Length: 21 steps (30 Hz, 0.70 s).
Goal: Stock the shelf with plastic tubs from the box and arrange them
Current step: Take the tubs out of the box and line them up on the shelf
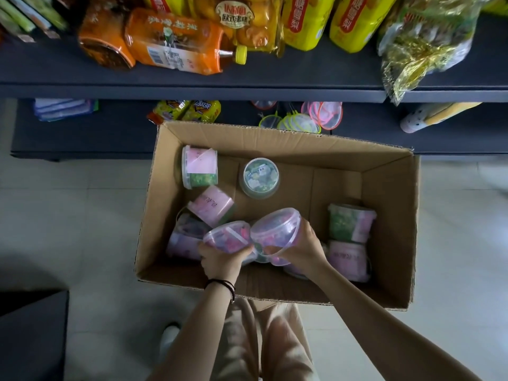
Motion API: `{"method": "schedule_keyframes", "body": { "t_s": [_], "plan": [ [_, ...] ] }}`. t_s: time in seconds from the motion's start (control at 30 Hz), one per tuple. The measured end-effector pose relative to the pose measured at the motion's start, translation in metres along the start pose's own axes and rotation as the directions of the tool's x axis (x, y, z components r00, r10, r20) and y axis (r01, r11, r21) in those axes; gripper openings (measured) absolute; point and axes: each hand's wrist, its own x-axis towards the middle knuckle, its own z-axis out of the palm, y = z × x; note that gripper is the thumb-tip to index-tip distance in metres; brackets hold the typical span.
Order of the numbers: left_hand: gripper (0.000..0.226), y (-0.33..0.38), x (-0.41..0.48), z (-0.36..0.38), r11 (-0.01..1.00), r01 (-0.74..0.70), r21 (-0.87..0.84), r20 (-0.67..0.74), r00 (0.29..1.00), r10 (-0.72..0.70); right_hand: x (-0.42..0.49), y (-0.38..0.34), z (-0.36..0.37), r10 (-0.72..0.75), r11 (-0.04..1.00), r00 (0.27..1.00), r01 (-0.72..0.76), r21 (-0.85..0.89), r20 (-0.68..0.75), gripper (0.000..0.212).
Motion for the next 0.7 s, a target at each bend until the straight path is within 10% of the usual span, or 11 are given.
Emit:
{"method": "schedule_keyframes", "body": {
  "t_s": [0.43, 0.7],
  "plan": [
    [0.099, 0.058, -0.052, -0.047, 0.943, -0.292, -0.160, 0.034, 0.953, 0.300, -0.038, -0.064, -0.062, -0.050, 0.980, 0.995, 0.065, 0.187, -0.084, 0.066],
    [0.062, 0.199, -0.185, -0.130, 0.613, -0.662, -0.431, -0.121, 0.716, 0.688, -0.102, -0.201, -0.184, -0.288, 0.901, 0.919, 0.355, 0.250, -0.268, 0.073]
  ]
}}
